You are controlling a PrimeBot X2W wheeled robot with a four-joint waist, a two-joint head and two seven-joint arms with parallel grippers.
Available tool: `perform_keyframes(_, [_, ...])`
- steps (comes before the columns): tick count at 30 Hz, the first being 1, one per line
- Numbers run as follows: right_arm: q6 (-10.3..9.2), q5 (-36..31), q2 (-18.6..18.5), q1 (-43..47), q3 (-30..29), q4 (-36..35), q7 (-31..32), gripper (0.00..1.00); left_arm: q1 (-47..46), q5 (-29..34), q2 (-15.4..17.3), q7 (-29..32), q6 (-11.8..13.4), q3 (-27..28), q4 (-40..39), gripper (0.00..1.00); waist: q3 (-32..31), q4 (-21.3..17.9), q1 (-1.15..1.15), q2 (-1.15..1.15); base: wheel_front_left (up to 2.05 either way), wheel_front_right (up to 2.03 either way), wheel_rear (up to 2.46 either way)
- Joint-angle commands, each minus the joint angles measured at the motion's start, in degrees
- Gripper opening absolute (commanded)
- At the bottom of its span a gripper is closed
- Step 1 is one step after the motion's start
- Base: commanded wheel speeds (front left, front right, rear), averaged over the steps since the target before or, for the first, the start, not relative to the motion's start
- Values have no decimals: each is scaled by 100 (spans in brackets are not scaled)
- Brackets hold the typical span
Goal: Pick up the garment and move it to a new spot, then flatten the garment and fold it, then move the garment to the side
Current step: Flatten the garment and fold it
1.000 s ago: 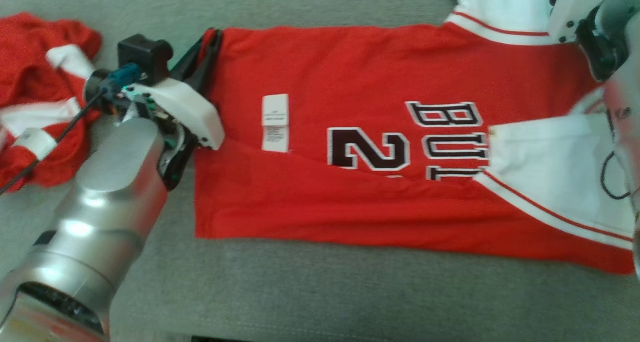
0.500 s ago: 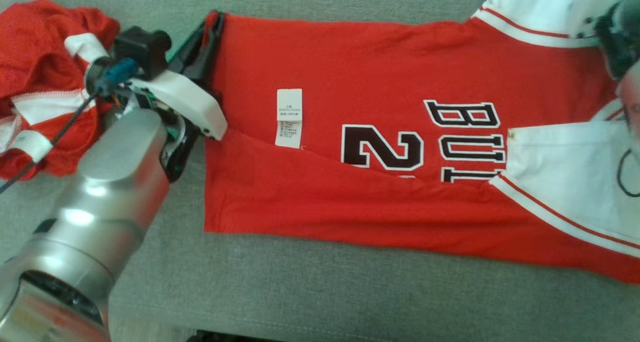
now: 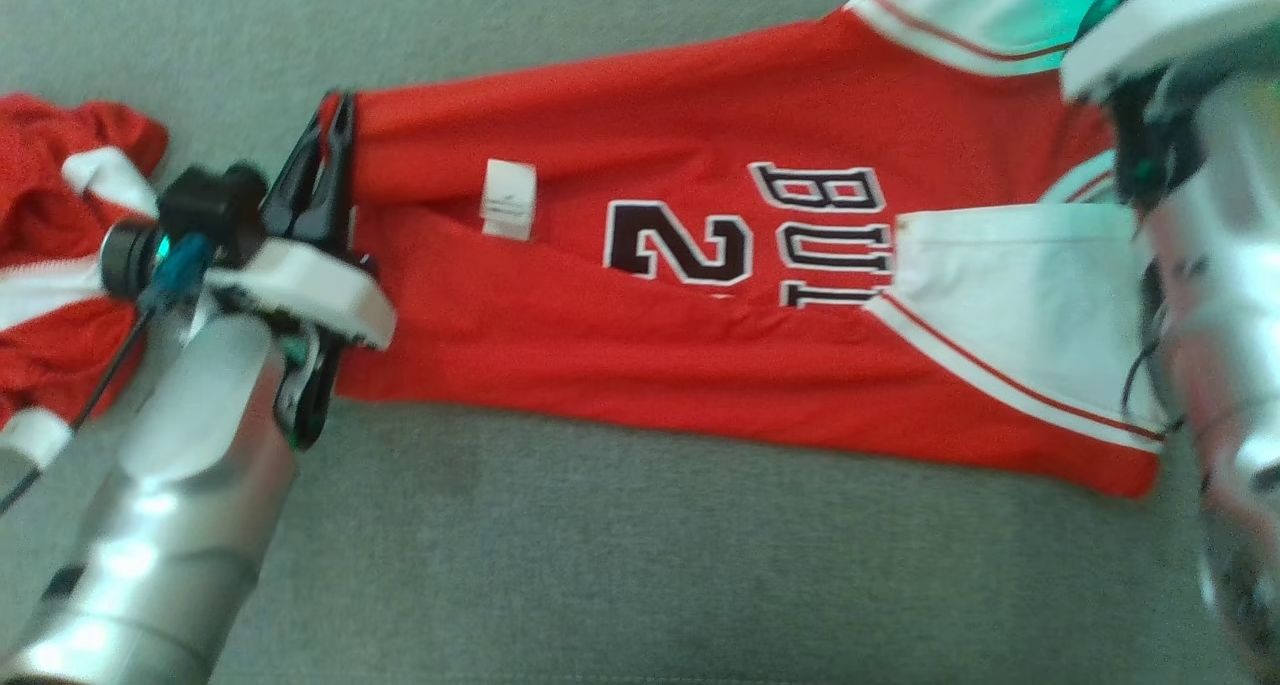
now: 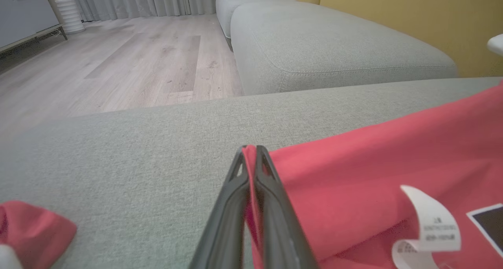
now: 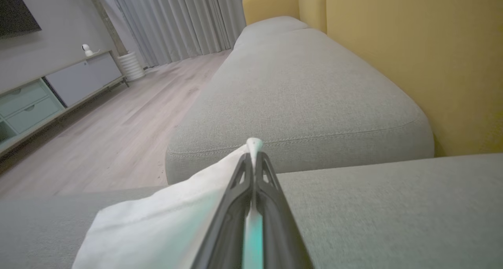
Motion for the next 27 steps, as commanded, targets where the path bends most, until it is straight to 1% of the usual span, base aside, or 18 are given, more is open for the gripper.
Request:
perform_keyframes(1, [-4, 177, 135, 284, 129, -402, -72, 0, -13, 110, 309, -28, 50, 375, -171, 0, -237, -217, 1, 0, 0, 0, 0])
perform_keyframes(6, [-4, 795, 117, 1517, 350, -1590, -76, 0, 717, 517, 297, -29, 117, 930, -315, 0, -634, -480, 1, 0, 0, 0, 0])
perform_keyframes(9, [-4, 1075, 122, 2291, 603, -2107, -76, 0, 1140, 722, 268, -29, 157, 1238, -340, 0, -825, -617, 1, 0, 0, 0, 0])
perform_keyframes(13, [-4, 1371, 44, 3115, 798, -2533, -76, 0, 1580, 968, 169, -29, 156, 1581, -384, 0, -1036, -695, 1, 0, 0, 0, 0])
perform_keyframes(16, [-4, 1459, -18, 3564, 874, -2646, -29, 0, 1863, 1112, 62, -29, 148, 1805, -350, 0, -1188, -728, 1, 0, 0, 0, 0])
perform_keyframes(17, [-4, 1463, -35, 3676, 905, -2639, 34, 0, 1942, 1164, 22, -29, 136, 1868, -355, 7, -1227, -733, 1, 0, 0, 0, 0])
perform_keyframes(18, [-4, 1488, -34, 3765, 906, -2631, 77, 0, 2027, 1218, -16, -29, 119, 1917, -341, 36, -1271, -738, 1, 0, 0, 0, 0])
perform_keyframes(19, [-4, 1500, -34, 3832, 906, -2636, 100, 19, 2097, 1259, -61, -29, 103, 1977, -348, 56, -1306, -738, 1, 0, 0, 0, 0])
perform_keyframes(20, [-4, 1497, -41, 3894, 906, -2634, 111, 24, 2165, 1318, -101, -29, 89, 2029, -378, 71, -1352, -729, 1, 0, 0, 0, 0])
perform_keyframes(21, [-4, 1519, -27, 3949, 864, -2619, 115, 29, 2236, 1366, -139, -29, 92, 2101, -412, 99, -1386, -725, 1, 0, 0, 0, 0])
perform_keyframes(22, [-4, 1540, -8, 4001, 814, -2583, 134, 45, 2307, 1402, -183, -29, 111, 2196, -448, 100, -1419, -719, 1, 0, 0, 0, 0])
perform_keyframes(23, [-4, 1497, -9, 4042, 785, -2534, 145, 84, 2375, 1461, -222, -29, 113, 2258, -478, 100, -1454, -708, 1, 0, 0, 0, 0])
perform_keyframes(24, [-4, 1440, -2, 4070, 752, -2505, 132, 100, 2442, 1503, -277, -29, 129, 2335, -520, 100, -1488, -700, 1, 0, 0, 0, 0])
perform_keyframes(27, [-4, 1183, 38, 4121, 543, -2443, 31, 100, 2637, 1631, -428, -29, 185, 2596, -711, 100, -1610, -676, 1, 0, 0, 0, 0])
